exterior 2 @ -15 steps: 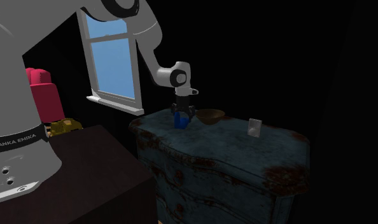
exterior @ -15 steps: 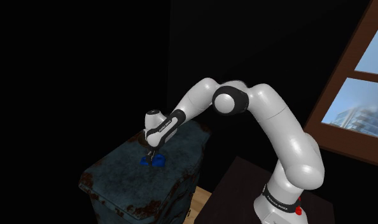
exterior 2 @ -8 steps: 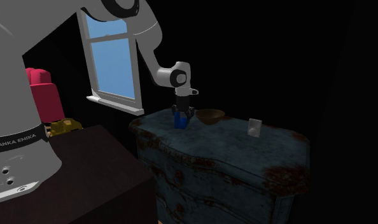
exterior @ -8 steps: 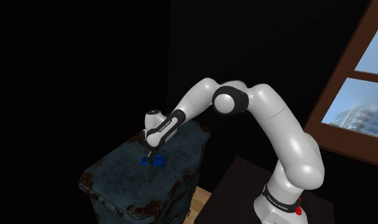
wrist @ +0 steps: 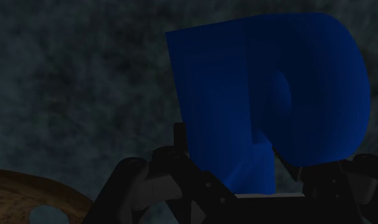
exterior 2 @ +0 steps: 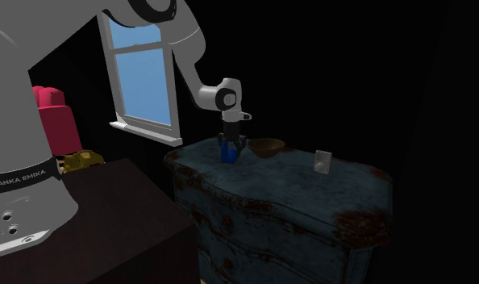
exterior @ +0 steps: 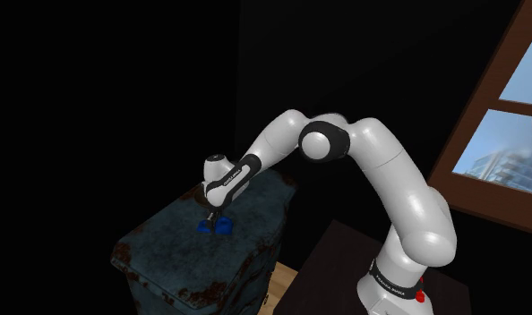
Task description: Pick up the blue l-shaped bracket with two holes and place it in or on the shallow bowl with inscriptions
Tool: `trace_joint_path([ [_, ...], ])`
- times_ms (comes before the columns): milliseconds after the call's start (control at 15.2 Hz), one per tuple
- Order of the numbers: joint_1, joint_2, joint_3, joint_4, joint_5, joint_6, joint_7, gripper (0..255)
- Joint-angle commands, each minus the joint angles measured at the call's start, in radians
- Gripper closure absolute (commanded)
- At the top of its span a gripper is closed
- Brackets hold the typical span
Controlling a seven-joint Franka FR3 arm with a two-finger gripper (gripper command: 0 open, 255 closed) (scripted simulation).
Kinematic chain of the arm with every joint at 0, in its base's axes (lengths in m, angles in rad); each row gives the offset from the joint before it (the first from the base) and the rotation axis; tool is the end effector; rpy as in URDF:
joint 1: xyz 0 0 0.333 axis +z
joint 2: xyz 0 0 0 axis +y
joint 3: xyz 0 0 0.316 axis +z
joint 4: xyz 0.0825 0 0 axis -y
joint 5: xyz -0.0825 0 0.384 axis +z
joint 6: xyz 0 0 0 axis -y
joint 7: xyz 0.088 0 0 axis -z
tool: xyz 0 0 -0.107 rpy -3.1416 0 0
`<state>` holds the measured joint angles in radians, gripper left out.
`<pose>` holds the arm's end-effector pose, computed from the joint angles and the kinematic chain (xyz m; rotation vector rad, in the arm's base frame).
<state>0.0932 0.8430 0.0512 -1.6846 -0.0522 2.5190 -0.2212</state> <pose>0.6602 0.0936 0.1081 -3.0736 -0.6089 0.0106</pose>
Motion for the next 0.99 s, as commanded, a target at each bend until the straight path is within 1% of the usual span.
trace_joint_path([
  [0, 0.0, 0.001, 0.0, 0.0, 0.0, 0.0, 0.0, 255],
  [924, -0.006, -0.152, 0.008, -0.049, 0.007, -0.104, -0.003, 255],
])
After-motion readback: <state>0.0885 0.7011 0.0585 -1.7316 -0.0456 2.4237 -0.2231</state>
